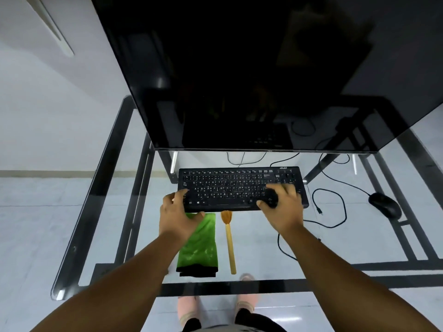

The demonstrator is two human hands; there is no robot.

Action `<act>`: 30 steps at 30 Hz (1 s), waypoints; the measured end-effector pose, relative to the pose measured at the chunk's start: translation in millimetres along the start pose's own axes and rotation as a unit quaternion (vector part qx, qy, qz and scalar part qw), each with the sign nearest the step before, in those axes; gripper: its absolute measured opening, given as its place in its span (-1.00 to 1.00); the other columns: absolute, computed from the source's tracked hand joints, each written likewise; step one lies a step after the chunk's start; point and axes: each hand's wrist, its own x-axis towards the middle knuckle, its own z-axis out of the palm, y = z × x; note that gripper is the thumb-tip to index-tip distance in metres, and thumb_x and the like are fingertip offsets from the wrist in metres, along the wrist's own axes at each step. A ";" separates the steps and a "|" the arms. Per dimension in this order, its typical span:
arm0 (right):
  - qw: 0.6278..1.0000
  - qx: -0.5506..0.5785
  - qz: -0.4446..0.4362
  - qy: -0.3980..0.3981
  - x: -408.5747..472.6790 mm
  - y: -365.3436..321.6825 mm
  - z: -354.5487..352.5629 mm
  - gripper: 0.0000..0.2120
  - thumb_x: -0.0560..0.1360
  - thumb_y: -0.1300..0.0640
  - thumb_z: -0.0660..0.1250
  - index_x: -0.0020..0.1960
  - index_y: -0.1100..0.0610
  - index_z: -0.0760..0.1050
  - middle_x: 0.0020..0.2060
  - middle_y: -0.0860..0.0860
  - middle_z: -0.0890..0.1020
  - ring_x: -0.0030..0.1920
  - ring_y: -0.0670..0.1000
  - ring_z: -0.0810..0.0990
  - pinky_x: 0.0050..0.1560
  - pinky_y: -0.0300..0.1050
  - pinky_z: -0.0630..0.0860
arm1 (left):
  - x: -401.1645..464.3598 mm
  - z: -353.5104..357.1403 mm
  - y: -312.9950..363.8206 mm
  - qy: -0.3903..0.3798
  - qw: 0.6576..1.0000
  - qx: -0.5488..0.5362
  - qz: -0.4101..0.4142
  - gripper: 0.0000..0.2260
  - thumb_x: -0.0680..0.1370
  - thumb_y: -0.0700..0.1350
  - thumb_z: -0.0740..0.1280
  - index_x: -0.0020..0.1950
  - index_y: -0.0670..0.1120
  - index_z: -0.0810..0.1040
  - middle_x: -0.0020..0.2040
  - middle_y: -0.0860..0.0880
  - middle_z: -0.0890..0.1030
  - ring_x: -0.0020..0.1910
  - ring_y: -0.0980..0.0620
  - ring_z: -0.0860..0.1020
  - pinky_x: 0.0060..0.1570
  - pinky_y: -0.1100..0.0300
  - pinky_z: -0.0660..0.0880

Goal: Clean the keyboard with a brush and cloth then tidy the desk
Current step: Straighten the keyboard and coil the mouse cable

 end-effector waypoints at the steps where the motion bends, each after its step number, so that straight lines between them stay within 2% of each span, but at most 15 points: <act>1: 1.000 -0.023 0.001 -0.017 9.1 2.0 -7.2 -0.43 0.33 -0.15 0.50 0.30 -0.18 0.45 0.32 -0.05 0.37 0.27 0.14 0.37 0.27 0.14 0.38 | 4.4 1.1 3.3 -0.008 1.000 -0.002 0.000 -0.27 0.36 0.08 0.51 0.46 0.08 0.27 0.36 -0.10 0.31 0.34 -0.15 0.35 0.34 -0.02 0.38; 5: 0.991 -0.095 -0.004 -0.095 34.7 20.9 -25.9 -0.11 0.17 -0.35 0.50 0.41 -0.36 0.20 0.50 -0.15 0.07 0.51 0.07 0.05 0.35 0.34 0.24 | 19.6 10.1 16.7 -0.042 0.999 0.024 -0.013 -0.16 0.30 0.14 0.54 0.49 0.19 0.20 0.44 -0.11 0.22 0.38 -0.19 0.30 0.36 -0.10 0.35; 8: 0.982 -0.134 -0.008 -0.132 41.3 35.2 -30.1 0.03 0.06 -0.41 0.50 0.43 -0.41 0.10 0.52 -0.22 -0.07 0.55 0.08 -0.15 0.36 0.42 0.20 | 23.5 13.6 18.6 -0.052 0.997 0.055 -0.029 -0.11 0.26 0.16 0.55 0.50 0.24 0.18 0.49 -0.12 0.13 0.42 -0.21 0.23 0.39 -0.11 0.30; 10: 0.978 -0.136 -0.005 -0.156 45.3 44.5 -31.1 0.09 0.03 -0.40 0.53 0.44 -0.44 0.05 0.52 -0.25 -0.13 0.56 0.10 -0.20 0.37 0.43 0.19 | 26.2 16.3 19.8 -0.053 0.996 0.068 -0.037 -0.10 0.23 0.17 0.56 0.49 0.25 0.19 0.51 -0.14 0.11 0.42 -0.22 0.22 0.40 -0.14 0.28; 13: 0.976 -0.141 -0.014 -0.168 47.1 52.6 -31.3 0.12 0.03 -0.36 0.56 0.44 -0.46 0.01 0.52 -0.24 -0.13 0.55 0.12 -0.14 0.35 0.40 0.24 | 28.8 18.4 22.2 -0.052 0.994 0.084 -0.043 -0.10 0.22 0.18 0.56 0.48 0.24 0.22 0.51 -0.13 0.10 0.42 -0.22 0.21 0.40 -0.16 0.26; 19: 0.986 -0.097 -0.006 -0.135 54.6 52.1 -33.9 0.02 0.03 -0.26 0.59 0.40 -0.41 0.20 0.50 -0.22 -0.02 0.41 0.13 0.13 0.34 0.22 0.34 | 30.4 18.3 28.2 -0.030 0.995 0.082 -0.052 -0.17 0.24 0.11 0.58 0.46 0.21 0.32 0.48 -0.14 0.17 0.40 -0.21 0.24 0.40 -0.11 0.27; 30: 0.994 -0.064 -0.029 -0.079 82.2 43.9 -33.9 -0.04 0.03 -0.26 0.60 0.37 -0.38 0.31 0.44 -0.18 0.16 0.33 0.16 0.19 0.36 0.12 0.30 | 63.6 7.8 41.5 0.004 0.998 0.062 -0.014 -0.28 0.27 0.06 0.59 0.39 0.20 0.42 0.47 -0.14 0.19 0.41 -0.17 0.24 0.42 -0.04 0.26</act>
